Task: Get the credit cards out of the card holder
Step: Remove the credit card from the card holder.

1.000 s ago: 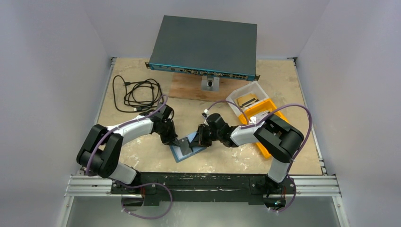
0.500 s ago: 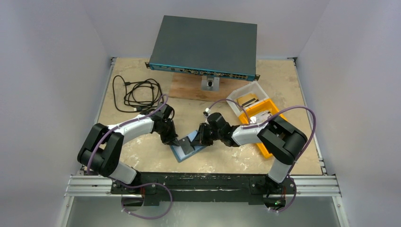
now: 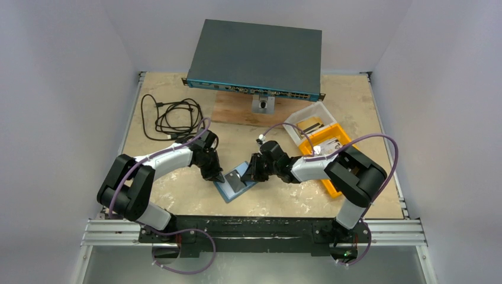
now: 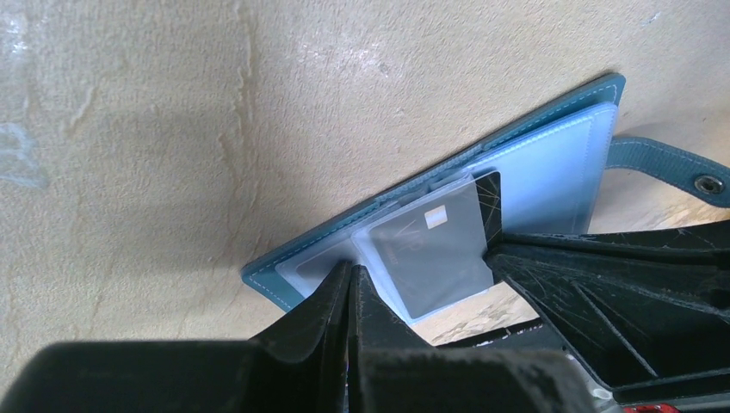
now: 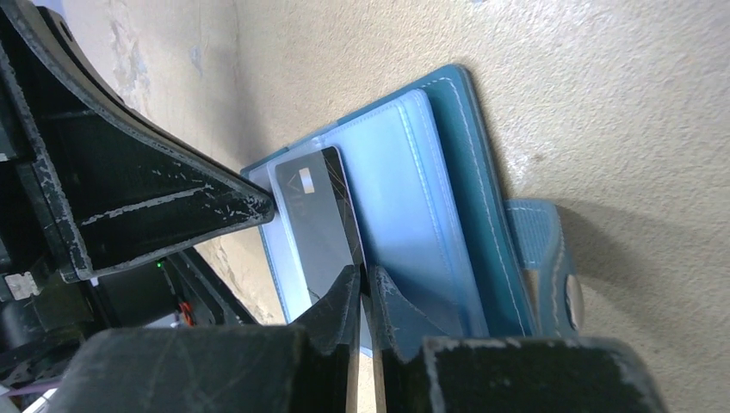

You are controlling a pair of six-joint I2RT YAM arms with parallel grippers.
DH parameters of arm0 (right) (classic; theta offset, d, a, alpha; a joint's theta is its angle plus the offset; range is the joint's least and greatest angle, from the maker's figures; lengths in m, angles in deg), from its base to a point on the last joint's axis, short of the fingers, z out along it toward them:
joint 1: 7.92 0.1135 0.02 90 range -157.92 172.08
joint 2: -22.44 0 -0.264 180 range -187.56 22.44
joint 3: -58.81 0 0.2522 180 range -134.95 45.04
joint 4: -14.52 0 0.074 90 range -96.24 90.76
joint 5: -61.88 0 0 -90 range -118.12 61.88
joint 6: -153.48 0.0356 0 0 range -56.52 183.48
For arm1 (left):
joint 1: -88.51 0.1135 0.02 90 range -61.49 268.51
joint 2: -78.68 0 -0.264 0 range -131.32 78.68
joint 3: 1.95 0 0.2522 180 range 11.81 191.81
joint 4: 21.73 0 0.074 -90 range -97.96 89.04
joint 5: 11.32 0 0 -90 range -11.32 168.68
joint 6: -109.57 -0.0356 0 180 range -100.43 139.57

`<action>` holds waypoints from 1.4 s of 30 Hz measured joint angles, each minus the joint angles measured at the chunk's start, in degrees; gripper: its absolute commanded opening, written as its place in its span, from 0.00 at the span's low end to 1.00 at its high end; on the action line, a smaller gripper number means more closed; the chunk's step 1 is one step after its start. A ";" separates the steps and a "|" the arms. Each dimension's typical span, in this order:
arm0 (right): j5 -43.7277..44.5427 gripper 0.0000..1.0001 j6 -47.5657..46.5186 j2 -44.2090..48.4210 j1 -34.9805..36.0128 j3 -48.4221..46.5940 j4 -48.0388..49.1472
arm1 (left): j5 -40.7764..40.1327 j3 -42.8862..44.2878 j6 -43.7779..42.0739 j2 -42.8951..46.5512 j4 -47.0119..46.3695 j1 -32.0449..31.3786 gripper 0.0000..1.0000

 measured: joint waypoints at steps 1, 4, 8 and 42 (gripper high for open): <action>0.28 0.06 -0.20 0.09 0.00 0.00 -0.15 | 0.00 0.00 0.00 0.00 0.00 0.00 0.00; 0.81 0.11 -0.59 0.11 -0.04 -0.02 -0.31 | -0.02 0.00 -0.02 0.00 0.00 0.00 0.00; 0.24 0.22 -0.98 0.11 -0.17 -0.17 -0.09 | 0.00 0.00 -0.04 0.00 0.00 0.00 0.00; -1.99 0.18 0.42 0.13 -1.84 2.34 3.56 | -1.01 0.66 -0.57 -0.33 1.22 0.00 0.00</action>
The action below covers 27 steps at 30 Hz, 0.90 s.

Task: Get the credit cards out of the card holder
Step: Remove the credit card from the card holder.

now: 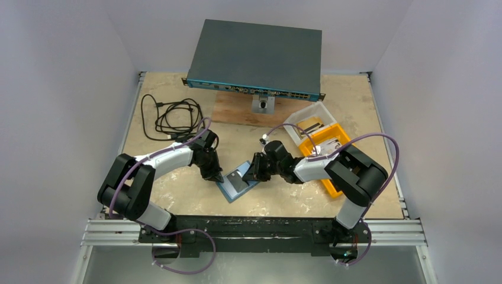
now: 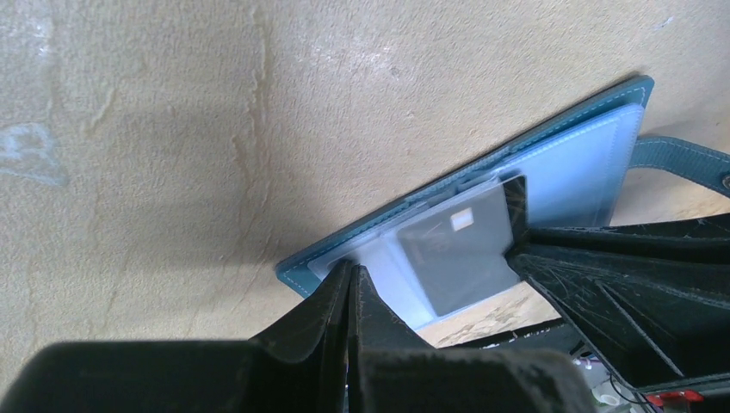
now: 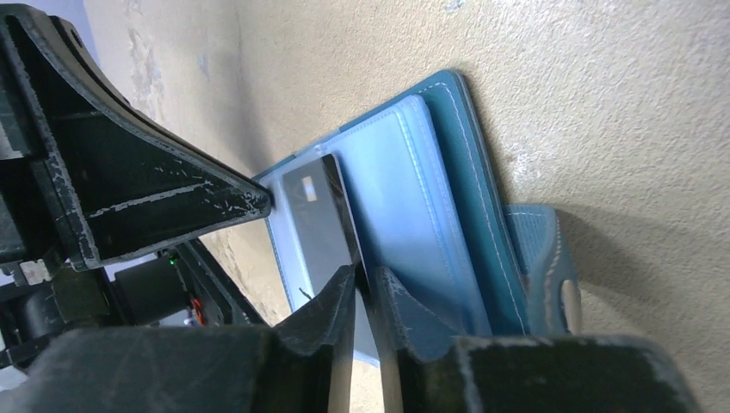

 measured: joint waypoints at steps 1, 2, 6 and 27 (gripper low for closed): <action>-0.09 0.20 0.15 0.00 -0.15 0.15 0.22 | 0.00 0.00 0.00 0.00 0.00 0.00 0.00; -0.31 0.22 0.26 0.02 -0.26 0.22 0.55 | 0.00 0.00 0.00 0.00 0.00 0.00 0.00; -1.77 0.24 0.35 -0.13 -0.68 0.31 1.90 | 0.00 0.00 0.00 0.00 0.00 0.00 0.00; -5.42 0.23 0.81 -3.15 -0.98 -0.61 5.22 | 0.02 0.00 -0.15 0.00 -0.02 0.00 0.00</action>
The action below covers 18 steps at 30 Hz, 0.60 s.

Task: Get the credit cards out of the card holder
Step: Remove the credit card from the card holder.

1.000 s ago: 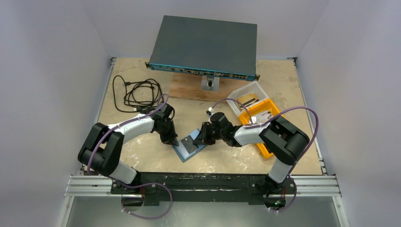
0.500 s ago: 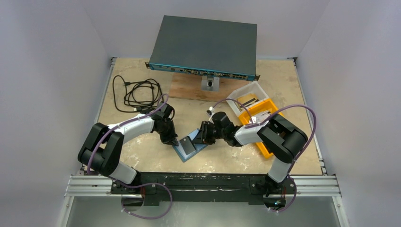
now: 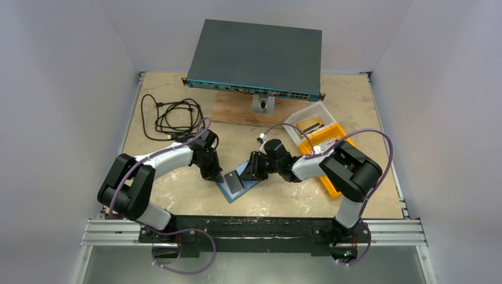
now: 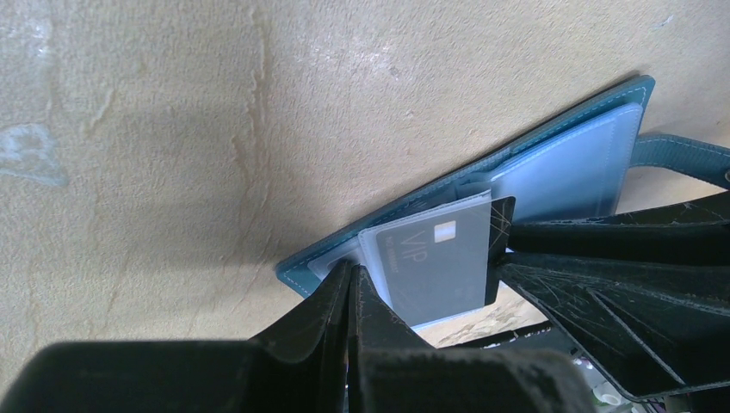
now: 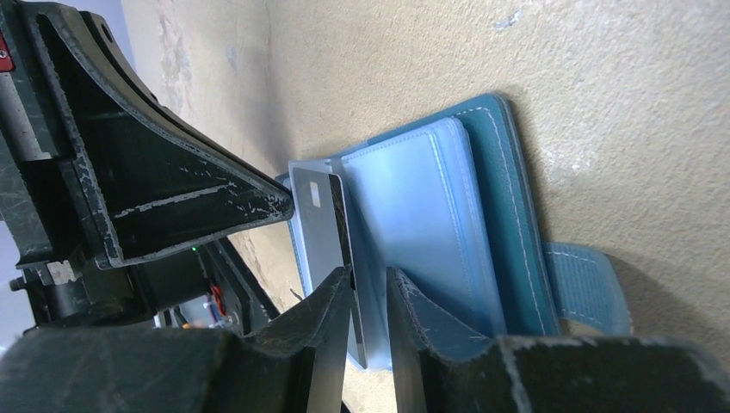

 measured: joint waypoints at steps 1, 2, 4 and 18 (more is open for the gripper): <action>0.00 0.23 -0.13 -0.04 0.02 -0.24 -0.33 | 0.00 0.00 0.00 0.00 0.00 0.00 0.00; 0.00 0.23 -0.22 -0.11 0.04 -0.46 -0.57 | 0.00 0.00 0.00 0.00 0.00 0.00 0.00; 0.00 0.23 -0.37 -0.37 0.17 -1.20 -1.46 | 0.00 0.00 -0.02 0.00 -0.02 0.00 0.00; 1.38 0.01 -1.88 -1.09 1.33 -4.04 -5.31 | 0.02 0.00 -0.09 0.00 0.00 0.00 0.00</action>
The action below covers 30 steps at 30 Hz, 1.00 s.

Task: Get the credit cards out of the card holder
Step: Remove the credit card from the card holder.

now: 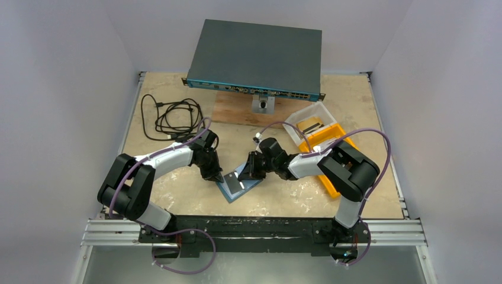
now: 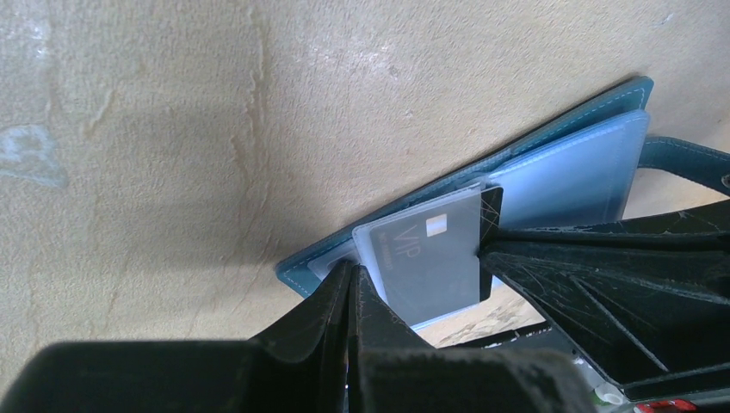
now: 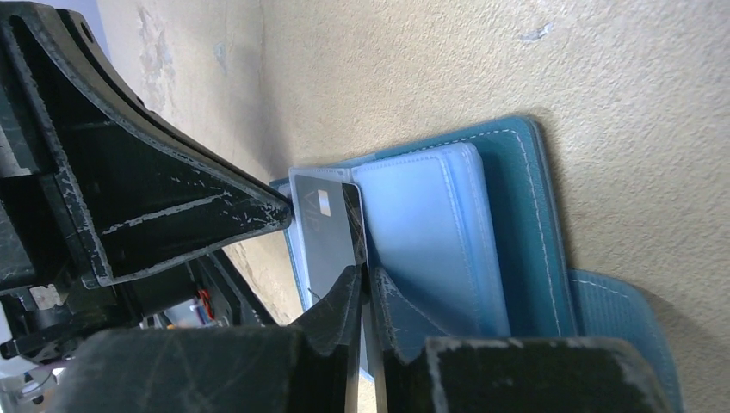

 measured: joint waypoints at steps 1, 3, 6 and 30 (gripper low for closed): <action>0.02 0.00 0.00 0.00 0.00 0.00 -0.17 | 0.00 0.00 -0.15 0.00 -0.02 0.00 0.00; 0.42 0.00 0.09 0.04 0.00 0.00 -0.42 | -0.02 0.00 -0.33 0.00 0.02 0.00 0.00; 1.84 0.00 0.24 0.57 0.13 0.24 -0.87 | -0.33 0.13 -0.76 0.00 0.35 0.00 0.00; 4.63 0.25 -1.40 5.62 -3.21 3.89 -2.25 | -1.70 0.44 -1.55 0.00 1.66 0.02 0.00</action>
